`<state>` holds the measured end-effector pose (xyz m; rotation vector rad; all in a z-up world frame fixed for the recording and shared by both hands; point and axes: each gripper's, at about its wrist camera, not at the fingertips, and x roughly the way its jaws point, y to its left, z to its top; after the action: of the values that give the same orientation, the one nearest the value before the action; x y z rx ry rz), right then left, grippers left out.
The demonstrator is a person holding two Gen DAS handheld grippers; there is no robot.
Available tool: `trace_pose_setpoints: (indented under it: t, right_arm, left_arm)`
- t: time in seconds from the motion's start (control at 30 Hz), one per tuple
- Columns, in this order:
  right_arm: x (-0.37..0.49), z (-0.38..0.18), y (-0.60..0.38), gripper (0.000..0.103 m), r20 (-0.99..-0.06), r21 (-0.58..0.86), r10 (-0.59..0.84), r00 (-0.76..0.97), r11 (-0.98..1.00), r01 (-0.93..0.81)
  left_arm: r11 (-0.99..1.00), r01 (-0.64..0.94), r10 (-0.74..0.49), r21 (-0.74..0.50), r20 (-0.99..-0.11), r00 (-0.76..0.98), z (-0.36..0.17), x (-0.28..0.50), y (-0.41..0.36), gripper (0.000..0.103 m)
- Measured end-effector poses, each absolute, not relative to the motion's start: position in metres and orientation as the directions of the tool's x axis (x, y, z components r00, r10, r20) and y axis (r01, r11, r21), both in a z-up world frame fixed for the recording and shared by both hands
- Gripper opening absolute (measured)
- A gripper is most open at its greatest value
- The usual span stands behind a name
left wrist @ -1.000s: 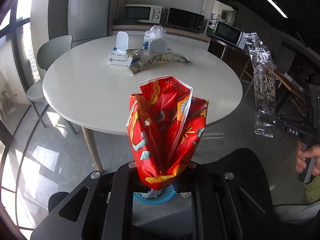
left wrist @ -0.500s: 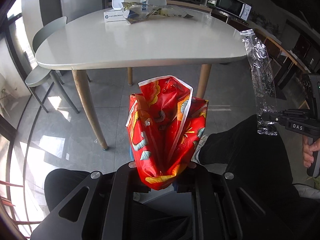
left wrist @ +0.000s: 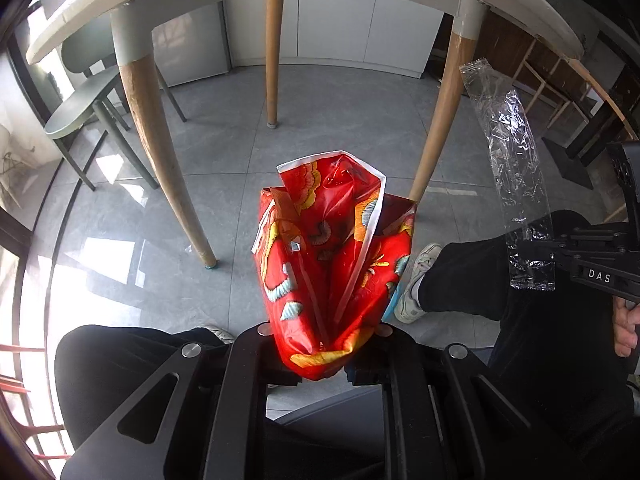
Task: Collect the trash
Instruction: 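Carry the red bag and clear wrapper down over the blue wastebasket, then open both tools to drop the red bag and wrapper into the basket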
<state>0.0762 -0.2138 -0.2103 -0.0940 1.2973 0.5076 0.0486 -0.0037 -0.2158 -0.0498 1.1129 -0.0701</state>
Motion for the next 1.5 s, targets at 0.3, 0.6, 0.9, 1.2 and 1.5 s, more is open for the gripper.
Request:
trace_pose_setpoints:
  t: [0.3,0.6,0.9,1.2,1.5]
  right_arm:
    - [0.102,-0.254,-0.193,0.001,-0.953,0.239,0.291,0.081,0.890,-0.388]
    - [0.128,-0.296,-0.167,0.001,-0.968,0.225,0.251,0.025,0.905,-0.362]
    - [0.145,-0.344,-0.143,0.001,-0.972,0.232,0.230,-0.048,0.913,-0.335]
    - [0.158,-0.391,-0.127,0.001,-0.967,0.245,0.212,-0.140,0.921,-0.304]
    - [0.170,-0.433,-0.123,0.001,-0.962,0.225,0.168,-0.215,0.933,-0.280]
  left_arm:
    - [0.998,0.008,-0.059,-0.060,-0.928,0.369,-0.258,0.072,-0.006,0.013]
    - [0.986,-0.064,-0.134,-0.154,-0.958,0.252,-0.298,0.099,0.008,0.013]
    - [0.990,-0.090,-0.084,-0.108,-0.969,0.232,-0.326,0.117,0.007,0.013]
    - [0.991,-0.079,-0.096,-0.108,-0.986,0.138,-0.369,0.143,0.006,0.013]
    - [0.993,-0.045,-0.104,-0.107,-0.992,0.069,-0.402,0.163,0.001,0.013]
